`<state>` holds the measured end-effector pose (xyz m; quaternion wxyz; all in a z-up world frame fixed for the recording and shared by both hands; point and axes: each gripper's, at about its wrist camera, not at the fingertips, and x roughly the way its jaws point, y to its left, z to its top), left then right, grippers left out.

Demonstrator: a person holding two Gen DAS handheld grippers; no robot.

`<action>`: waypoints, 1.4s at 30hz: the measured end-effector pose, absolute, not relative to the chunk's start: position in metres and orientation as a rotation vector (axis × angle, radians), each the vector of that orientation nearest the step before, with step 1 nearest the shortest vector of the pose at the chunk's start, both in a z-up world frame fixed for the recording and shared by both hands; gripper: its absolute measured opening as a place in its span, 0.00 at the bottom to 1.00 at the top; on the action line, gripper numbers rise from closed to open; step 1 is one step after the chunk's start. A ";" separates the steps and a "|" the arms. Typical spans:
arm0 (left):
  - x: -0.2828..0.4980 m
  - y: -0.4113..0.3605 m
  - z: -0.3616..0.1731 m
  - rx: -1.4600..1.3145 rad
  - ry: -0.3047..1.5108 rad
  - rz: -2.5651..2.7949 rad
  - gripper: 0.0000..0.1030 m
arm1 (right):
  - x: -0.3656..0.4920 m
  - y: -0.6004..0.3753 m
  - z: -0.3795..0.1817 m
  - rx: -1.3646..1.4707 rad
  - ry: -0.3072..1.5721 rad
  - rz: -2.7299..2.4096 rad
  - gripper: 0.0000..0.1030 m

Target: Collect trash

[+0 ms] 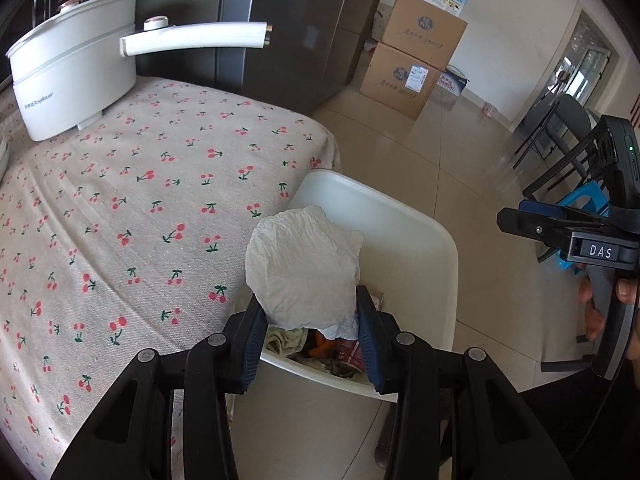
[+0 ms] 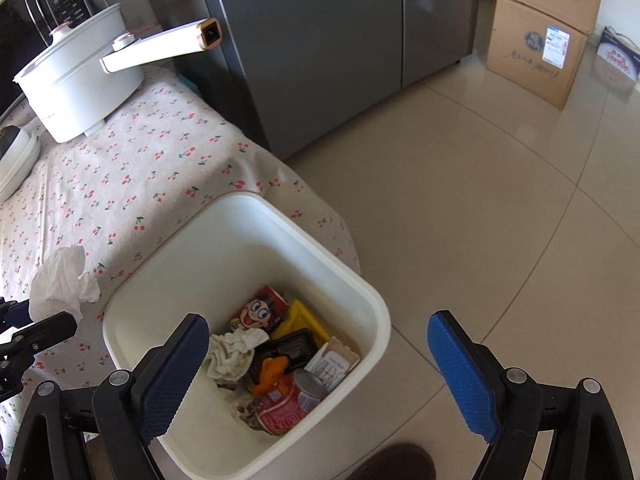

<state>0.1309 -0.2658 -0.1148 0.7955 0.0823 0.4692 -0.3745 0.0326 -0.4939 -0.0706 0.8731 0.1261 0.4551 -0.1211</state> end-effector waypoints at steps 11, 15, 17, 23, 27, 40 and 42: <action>0.131 -0.264 -0.111 0.218 0.996 -0.790 0.89 | 0.019 -0.506 -0.072 0.267 0.960 -0.289 0.89; 0.129 -0.252 -0.106 0.218 0.990 -0.767 0.93 | 0.019 -0.499 -0.067 0.265 0.949 -0.278 0.89; 0.127 -0.244 -0.102 0.208 0.984 -0.750 0.94 | 0.019 -0.494 -0.064 0.262 0.942 -0.273 0.89; 0.111 -0.206 -0.078 0.179 0.900 -0.628 0.96 | 0.014 -0.472 -0.048 0.213 0.908 -0.263 0.90; 0.098 -0.177 -0.055 0.105 0.836 -0.545 0.96 | 0.004 -0.455 -0.029 0.217 0.853 -0.256 0.92; 0.052 -0.110 -0.017 0.033 0.788 -0.356 0.99 | -0.020 -0.350 0.015 0.045 0.649 -0.163 0.99; 0.040 -0.103 -0.013 0.062 0.756 -0.316 1.00 | -0.024 -0.334 0.017 0.008 0.623 -0.154 0.99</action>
